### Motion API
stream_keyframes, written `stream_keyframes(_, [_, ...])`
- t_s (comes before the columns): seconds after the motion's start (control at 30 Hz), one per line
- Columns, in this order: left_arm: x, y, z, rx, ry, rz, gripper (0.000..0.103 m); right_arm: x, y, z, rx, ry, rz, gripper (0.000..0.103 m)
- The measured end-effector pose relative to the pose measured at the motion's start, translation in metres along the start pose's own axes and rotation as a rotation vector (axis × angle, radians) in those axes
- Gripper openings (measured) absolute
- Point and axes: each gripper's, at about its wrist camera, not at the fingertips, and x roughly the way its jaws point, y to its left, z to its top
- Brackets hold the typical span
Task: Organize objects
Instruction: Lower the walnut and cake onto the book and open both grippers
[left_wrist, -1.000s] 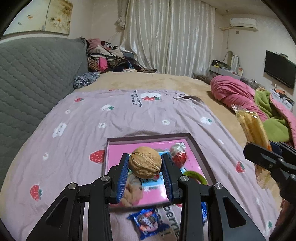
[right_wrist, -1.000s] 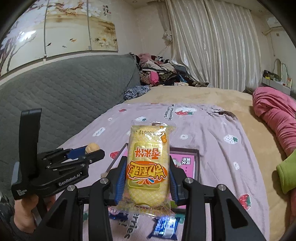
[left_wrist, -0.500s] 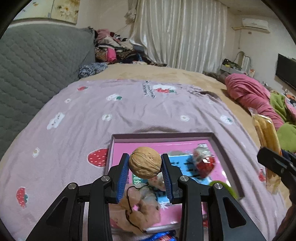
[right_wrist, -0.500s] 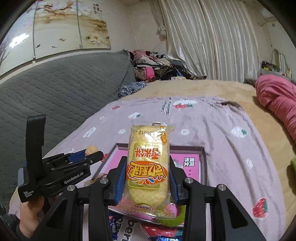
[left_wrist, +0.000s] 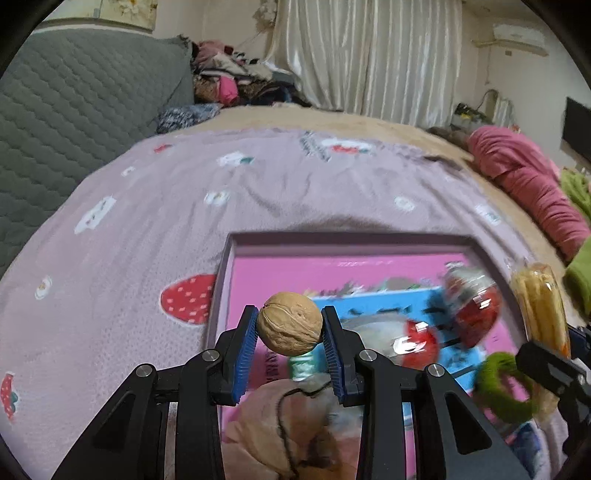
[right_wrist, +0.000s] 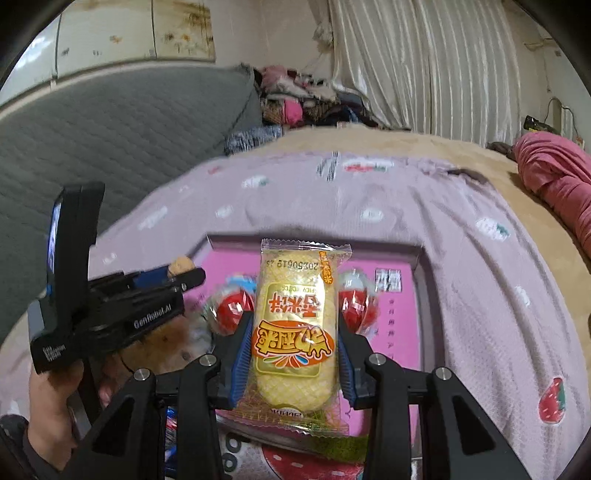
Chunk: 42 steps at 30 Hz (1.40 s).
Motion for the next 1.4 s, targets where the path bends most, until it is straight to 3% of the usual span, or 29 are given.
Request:
stream_keyframes(0.13, [0.016,0.003,-0.005,-0.001,0.04,-0.002,0.036,0.021,0.001,-0.006,-0.029,0.067,-0.058,0.04])
stream_keyframes(0.33, [0.026,0.002,-0.011,0.011,0.075,0.013,0.036,0.034,-0.005,-0.012,-0.03,0.125,-0.077,0.04])
stream_keyframes(0.57, [0.03,-0.002,-0.014,0.045,0.109,0.026,0.036,0.042,-0.008,-0.016,-0.028,0.15,-0.095,0.041])
stream_keyframes(0.97, [0.024,0.002,-0.016,0.015,0.136,0.011,0.037,0.041,-0.006,-0.017,-0.032,0.16,-0.089,0.041])
stream_keyframes(1.17, [0.017,0.0,-0.017,0.018,0.134,0.005,0.055,0.041,-0.005,-0.017,-0.031,0.164,-0.085,0.045])
stream_keyframes(1.4, [0.014,0.001,-0.02,0.005,0.134,-0.007,0.057,0.037,-0.006,-0.016,-0.027,0.158,-0.078,0.048])
